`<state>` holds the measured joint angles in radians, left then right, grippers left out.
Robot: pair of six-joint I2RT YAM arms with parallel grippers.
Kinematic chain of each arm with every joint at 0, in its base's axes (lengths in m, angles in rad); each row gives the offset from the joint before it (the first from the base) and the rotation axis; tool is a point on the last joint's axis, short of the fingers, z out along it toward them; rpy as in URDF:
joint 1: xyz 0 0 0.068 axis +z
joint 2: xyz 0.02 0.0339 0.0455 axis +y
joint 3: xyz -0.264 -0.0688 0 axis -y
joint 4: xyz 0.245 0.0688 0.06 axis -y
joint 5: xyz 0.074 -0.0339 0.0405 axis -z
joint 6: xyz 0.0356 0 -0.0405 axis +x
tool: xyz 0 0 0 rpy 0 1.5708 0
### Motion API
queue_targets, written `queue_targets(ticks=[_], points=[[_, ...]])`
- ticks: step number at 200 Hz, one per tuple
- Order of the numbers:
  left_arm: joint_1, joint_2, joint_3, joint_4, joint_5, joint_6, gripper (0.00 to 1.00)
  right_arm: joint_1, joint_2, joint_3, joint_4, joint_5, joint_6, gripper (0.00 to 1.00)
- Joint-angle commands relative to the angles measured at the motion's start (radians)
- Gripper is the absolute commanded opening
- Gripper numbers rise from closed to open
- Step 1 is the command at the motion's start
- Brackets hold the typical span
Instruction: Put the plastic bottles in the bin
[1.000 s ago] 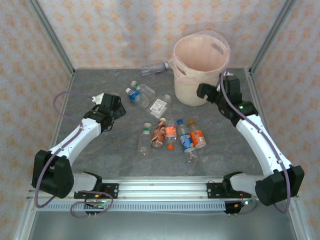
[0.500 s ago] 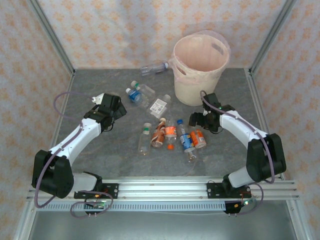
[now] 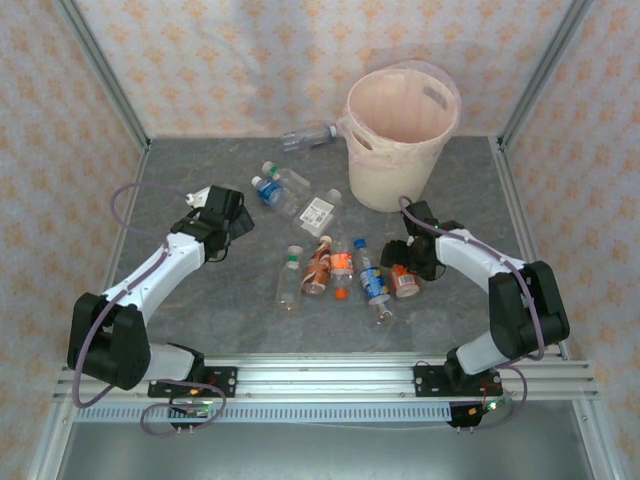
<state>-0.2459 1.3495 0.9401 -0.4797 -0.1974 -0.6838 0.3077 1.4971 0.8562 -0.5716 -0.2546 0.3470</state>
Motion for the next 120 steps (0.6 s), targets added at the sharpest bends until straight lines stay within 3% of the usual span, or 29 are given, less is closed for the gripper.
queue_targets(ticks=[1, 39, 70, 120], points=[[0.009, 0.003, 0.020, -0.028, -0.024, -0.007, 1.00, -0.001, 0.003, -0.033, 0.036, 0.112, 0.060, 0.81], [0.009, -0.002, 0.013, -0.028, -0.037, -0.002, 1.00, -0.002, 0.031, -0.064, 0.110, 0.119, 0.107, 0.77], [0.009, -0.016, 0.003, -0.026, -0.042, 0.000, 1.00, -0.003, 0.001, -0.089, 0.146, 0.197, 0.124, 0.69], [0.009, -0.056, -0.015, 0.008, -0.034, 0.020, 1.00, -0.001, -0.245, -0.144, 0.238, 0.260, 0.115, 0.54]])
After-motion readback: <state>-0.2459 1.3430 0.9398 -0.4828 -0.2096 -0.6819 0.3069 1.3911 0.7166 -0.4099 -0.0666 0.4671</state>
